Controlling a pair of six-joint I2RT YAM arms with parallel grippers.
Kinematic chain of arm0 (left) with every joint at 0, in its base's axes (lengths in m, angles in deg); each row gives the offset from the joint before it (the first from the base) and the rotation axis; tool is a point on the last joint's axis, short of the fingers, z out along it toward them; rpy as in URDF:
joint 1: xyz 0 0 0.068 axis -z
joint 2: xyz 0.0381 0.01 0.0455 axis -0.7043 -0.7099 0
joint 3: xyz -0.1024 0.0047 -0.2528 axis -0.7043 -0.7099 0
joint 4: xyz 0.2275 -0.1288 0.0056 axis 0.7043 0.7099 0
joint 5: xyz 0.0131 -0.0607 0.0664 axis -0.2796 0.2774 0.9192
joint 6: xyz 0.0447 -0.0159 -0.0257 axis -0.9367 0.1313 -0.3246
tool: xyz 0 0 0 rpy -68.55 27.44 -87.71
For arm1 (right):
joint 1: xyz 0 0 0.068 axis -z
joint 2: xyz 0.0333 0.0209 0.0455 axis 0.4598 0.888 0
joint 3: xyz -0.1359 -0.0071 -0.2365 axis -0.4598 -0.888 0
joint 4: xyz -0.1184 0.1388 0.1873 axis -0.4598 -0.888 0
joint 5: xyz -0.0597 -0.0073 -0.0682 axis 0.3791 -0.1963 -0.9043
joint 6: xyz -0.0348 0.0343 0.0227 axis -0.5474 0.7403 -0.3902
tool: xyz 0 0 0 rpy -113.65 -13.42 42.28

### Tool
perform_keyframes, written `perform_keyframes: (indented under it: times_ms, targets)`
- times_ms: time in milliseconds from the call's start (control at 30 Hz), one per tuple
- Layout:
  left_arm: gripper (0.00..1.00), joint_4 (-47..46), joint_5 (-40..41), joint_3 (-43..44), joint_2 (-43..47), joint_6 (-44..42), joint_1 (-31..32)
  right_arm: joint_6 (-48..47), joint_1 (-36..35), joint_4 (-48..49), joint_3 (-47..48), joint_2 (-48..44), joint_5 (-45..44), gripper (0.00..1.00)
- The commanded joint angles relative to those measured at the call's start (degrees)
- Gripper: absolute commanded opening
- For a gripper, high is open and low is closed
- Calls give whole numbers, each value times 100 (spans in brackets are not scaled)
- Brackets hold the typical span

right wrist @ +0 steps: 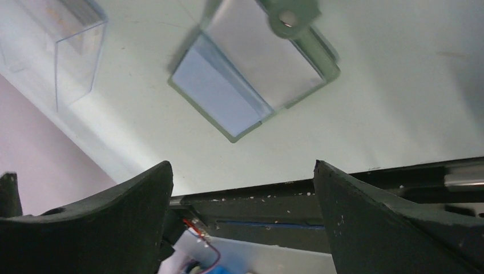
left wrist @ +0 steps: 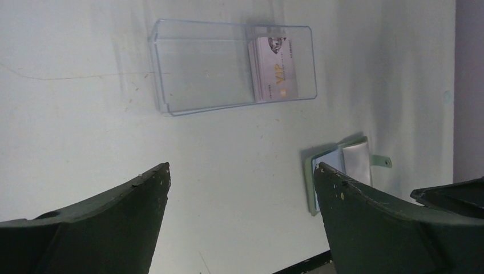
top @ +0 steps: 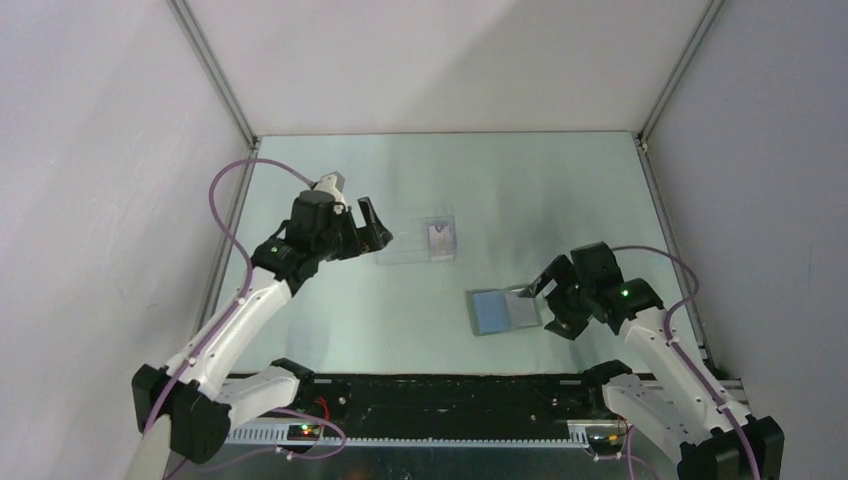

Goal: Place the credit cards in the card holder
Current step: Place the card holder at the center of the board.

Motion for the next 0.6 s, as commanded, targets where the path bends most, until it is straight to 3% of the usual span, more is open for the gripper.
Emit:
perform_keyframes:
  times_ms: [0,167,367,567]
  targets:
    - [100,-100,-546,405,-349,97,-6,-1149,-11,-153,803,281,-333,94]
    - [99,-23,-724,654,-892,-8,-10,-2040,-293,258,1456,1281,-113,93]
    - [98,490,-326,1092,-1571,-178,-299,-2744,-513,522,2696,2732,295,88]
    - [92,550,-1038,1786,-2476,-549,-618,-2984,-563,616,4035,4472,895,82]
